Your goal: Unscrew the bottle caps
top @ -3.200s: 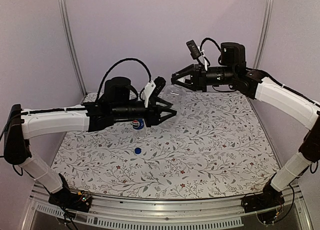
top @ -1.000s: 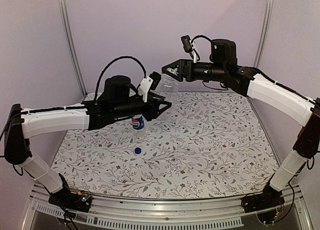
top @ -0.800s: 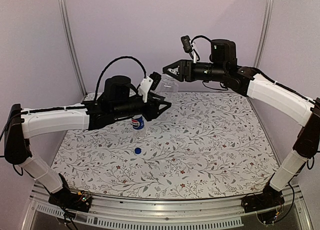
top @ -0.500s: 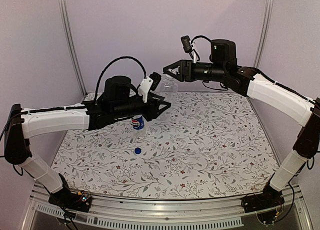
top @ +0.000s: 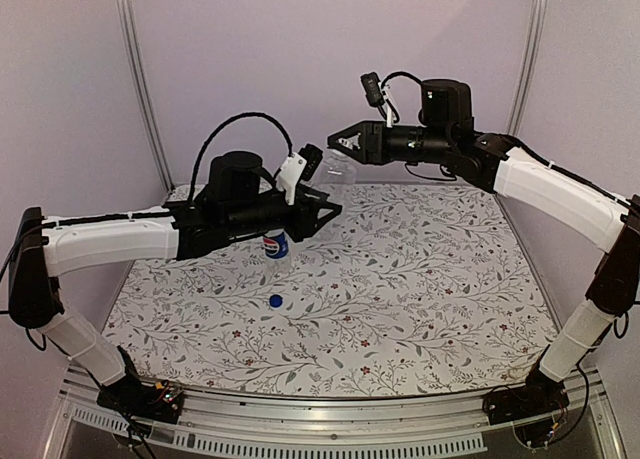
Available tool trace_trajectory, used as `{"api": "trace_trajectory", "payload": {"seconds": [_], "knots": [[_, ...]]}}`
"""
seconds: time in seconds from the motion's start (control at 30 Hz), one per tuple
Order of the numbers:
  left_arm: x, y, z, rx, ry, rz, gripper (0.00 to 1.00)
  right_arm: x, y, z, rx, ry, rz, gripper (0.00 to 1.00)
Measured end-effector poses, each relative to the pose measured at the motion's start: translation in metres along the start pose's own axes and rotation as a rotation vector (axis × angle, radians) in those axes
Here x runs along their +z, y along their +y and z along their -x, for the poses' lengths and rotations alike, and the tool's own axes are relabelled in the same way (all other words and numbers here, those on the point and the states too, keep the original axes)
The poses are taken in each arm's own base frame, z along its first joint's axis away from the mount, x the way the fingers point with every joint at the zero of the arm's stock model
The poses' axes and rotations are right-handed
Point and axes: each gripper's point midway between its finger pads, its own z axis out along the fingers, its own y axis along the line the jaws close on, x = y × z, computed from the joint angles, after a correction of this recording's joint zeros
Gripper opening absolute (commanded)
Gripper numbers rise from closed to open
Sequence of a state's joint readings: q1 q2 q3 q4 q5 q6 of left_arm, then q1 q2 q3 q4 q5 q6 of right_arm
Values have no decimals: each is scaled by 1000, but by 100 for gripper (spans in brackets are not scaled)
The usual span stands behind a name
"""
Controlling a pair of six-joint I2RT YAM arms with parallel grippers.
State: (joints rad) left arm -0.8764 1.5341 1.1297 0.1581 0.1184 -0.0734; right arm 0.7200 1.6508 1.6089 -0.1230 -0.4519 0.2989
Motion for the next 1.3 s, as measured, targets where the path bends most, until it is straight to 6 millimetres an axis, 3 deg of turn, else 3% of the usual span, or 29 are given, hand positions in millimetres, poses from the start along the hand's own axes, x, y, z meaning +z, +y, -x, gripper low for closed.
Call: {"api": "trace_trajectory", "payload": {"seconds": [0.17, 0.27, 0.47, 0.7, 0.93, 1.07, 1.13, 1.3], "knots": [[0, 0, -1, 3, 3, -2, 24, 0, 0, -2, -8, 7, 7, 9], [0, -3, -2, 2, 10, -18, 24, -3, -4, -4, -21, 10, 30, 5], [-2, -21, -6, 8, 24, -125, 24, -17, 4, -11, -87, 37, 149, 6], [-12, -48, 2, 10, -15, -353, 24, -41, 39, -16, -282, 54, 350, 12], [-35, -86, 2, -17, -35, -635, 24, -61, 74, -29, -374, 70, 599, 14], [-40, -95, -1, -32, -28, -706, 24, -66, 82, -34, -384, 79, 677, 19], [-41, -97, -2, -41, -21, -722, 24, -66, 83, -36, -382, 83, 694, 26], [-40, -95, -2, -47, -19, -714, 24, -63, 79, -35, -376, 84, 663, 57]]}}
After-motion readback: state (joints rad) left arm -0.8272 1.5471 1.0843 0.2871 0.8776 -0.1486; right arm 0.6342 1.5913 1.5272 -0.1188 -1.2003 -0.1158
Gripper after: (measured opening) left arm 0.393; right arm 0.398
